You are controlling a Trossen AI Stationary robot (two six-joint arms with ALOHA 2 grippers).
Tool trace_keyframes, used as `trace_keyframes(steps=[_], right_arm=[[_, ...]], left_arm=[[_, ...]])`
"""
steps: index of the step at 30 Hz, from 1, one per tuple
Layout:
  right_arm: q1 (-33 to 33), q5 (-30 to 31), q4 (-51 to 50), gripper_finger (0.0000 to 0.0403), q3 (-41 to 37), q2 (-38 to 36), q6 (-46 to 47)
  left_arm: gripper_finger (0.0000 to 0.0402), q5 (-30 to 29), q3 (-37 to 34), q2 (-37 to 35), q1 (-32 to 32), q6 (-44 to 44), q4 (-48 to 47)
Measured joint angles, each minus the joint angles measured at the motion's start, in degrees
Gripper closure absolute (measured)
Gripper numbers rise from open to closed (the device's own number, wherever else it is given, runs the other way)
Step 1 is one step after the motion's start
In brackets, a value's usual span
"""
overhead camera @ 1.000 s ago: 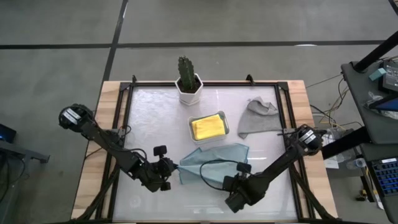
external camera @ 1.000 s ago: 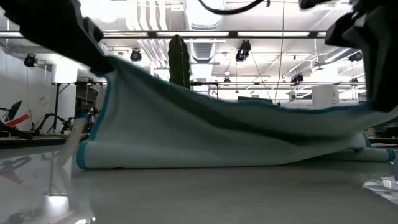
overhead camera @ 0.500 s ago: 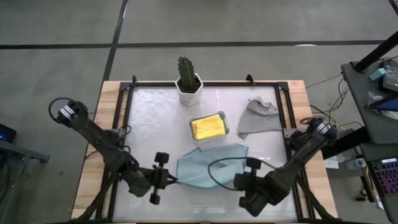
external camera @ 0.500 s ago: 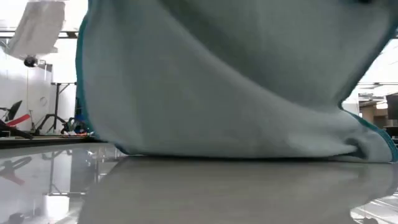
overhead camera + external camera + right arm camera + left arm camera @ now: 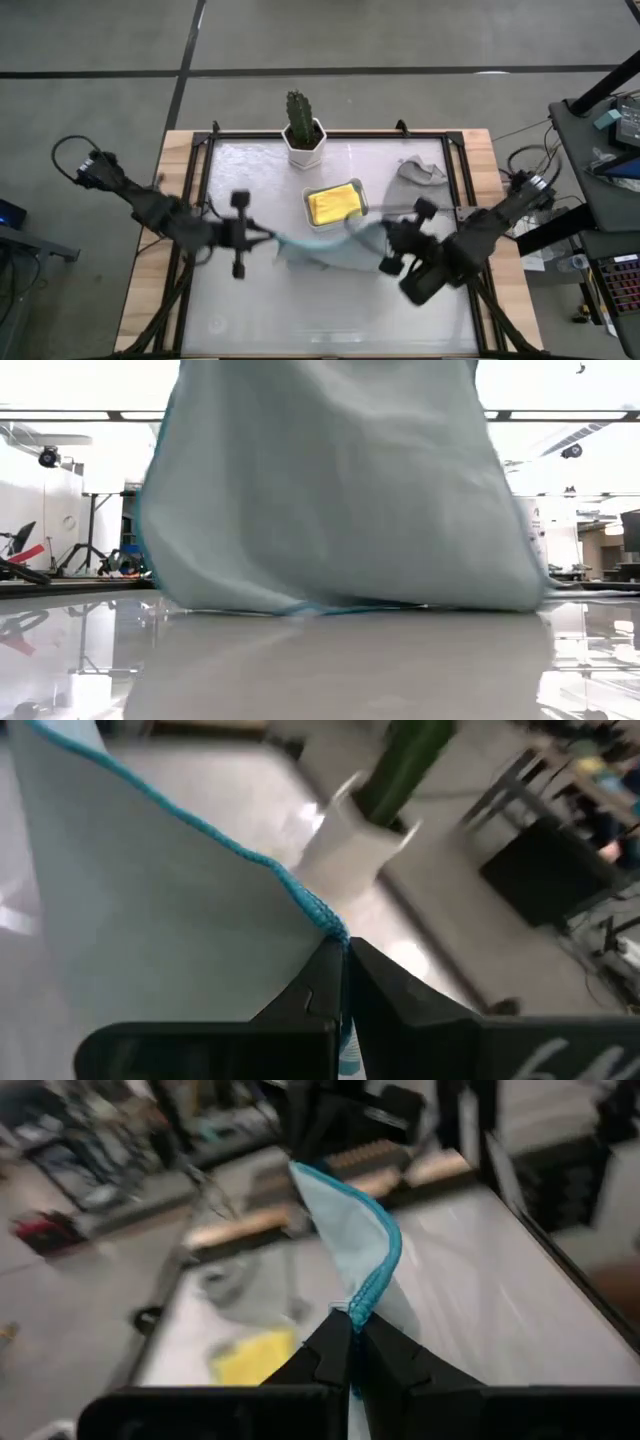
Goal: Fold microfiber towels
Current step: Fold the light blue towel
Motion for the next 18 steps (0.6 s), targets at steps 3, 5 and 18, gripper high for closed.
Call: trace_keyframes(steps=[3,5,18], right_arm=[[-0.8,3.81,-0.03,0.0394,2.69,-3.53,-2.55],[-0.71,5.14,0.51,0.0394,4.34,-5.27,-4.02],[8.63,-6.17,9.95,0.0394,3.79,-3.35,-5.26]], left_arm=[[0.0402,0.33,1.29,-4.07,2.65,3.33,0.19],[0.0402,2.47,2.17,-6.11,3.37,5.03,0.21],[0.0402,11.04,-2.18,-1.05,-2.88,-4.89,5.41]])
